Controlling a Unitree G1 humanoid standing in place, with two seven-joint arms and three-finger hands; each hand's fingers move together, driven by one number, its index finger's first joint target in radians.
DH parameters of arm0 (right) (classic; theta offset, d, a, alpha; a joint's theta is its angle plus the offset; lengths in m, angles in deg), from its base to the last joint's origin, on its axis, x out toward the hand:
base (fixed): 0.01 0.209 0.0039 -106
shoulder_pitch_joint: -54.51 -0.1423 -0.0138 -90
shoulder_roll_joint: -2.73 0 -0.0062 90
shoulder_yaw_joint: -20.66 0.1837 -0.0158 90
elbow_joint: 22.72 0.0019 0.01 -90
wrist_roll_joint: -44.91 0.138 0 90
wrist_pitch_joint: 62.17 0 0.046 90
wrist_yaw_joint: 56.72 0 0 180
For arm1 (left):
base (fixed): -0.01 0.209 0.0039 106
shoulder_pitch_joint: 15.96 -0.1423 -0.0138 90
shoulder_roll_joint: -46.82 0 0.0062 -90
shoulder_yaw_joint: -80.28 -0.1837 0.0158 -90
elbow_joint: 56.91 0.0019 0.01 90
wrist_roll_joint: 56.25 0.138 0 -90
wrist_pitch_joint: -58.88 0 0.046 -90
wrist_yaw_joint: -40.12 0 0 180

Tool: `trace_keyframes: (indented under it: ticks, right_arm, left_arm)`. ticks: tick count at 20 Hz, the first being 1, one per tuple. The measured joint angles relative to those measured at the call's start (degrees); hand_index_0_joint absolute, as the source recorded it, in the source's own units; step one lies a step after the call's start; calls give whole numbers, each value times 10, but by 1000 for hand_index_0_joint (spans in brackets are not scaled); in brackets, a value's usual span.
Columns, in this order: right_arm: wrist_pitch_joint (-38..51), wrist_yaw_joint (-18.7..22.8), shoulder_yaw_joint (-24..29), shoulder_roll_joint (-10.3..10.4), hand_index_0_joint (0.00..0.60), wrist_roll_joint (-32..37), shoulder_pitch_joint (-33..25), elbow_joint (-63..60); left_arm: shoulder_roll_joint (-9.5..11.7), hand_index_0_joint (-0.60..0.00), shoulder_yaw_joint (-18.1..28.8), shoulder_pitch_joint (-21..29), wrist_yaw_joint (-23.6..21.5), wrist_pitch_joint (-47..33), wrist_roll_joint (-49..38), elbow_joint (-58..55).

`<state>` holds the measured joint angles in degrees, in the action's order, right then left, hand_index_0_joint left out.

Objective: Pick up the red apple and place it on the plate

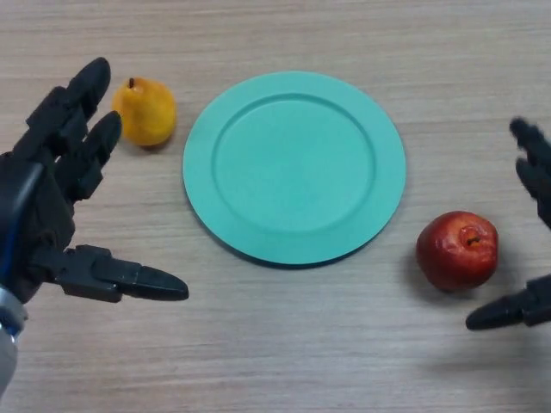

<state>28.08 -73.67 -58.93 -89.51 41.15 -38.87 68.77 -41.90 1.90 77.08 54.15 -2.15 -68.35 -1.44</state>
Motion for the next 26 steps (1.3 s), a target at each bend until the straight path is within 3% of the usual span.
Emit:
trace_keyframes:
  ticks: [6, 7, 8, 9, 10, 11, 13, 18, 22, 26]
  right_arm:
    - [26, 26, -51, -3, 0, -23, -51, -138]
    - [25, 31, -56, 9, 150, -21, -58, -144]
    - [25, 34, -63, 9, 250, -21, -60, -144]
    - [18, 44, -69, 10, 400, -20, -67, -145]
    - [10, 69, -68, 12, 501, -15, -74, -150]
    - [-20, 122, -67, 18, 600, 33, -93, -163]
    - [-45, 163, -67, 20, 600, 42, -112, -169]
    - [-72, 130, -73, 20, 600, 24, -126, -142]
    - [-101, 127, -81, 24, 600, 24, -204, -131]
    - [-76, 132, -150, 74, 600, 2, -279, -197]
  left_arm:
    - [-14, 0, -25, -8, 6, 5, 4, -1]
    - [-14, 0, -25, -8, 6, 5, 4, -1]
    - [-14, 0, -25, -8, 6, 5, 4, -1]
    - [-14, 0, -23, -9, 6, 5, 4, -1]
    - [-14, 0, -19, -9, 6, 5, 2, -1]
    - [-13, 0, -8, -6, 6, 6, -9, 1]
    - [5, 0, 14, 7, 6, 7, -28, 12]
    - [8, 0, 39, 16, 4, 7, -31, 28]
    - [10, 0, 42, 10, 4, 7, -51, 27]
    - [19, 0, 47, 10, 5, 7, -52, 24]
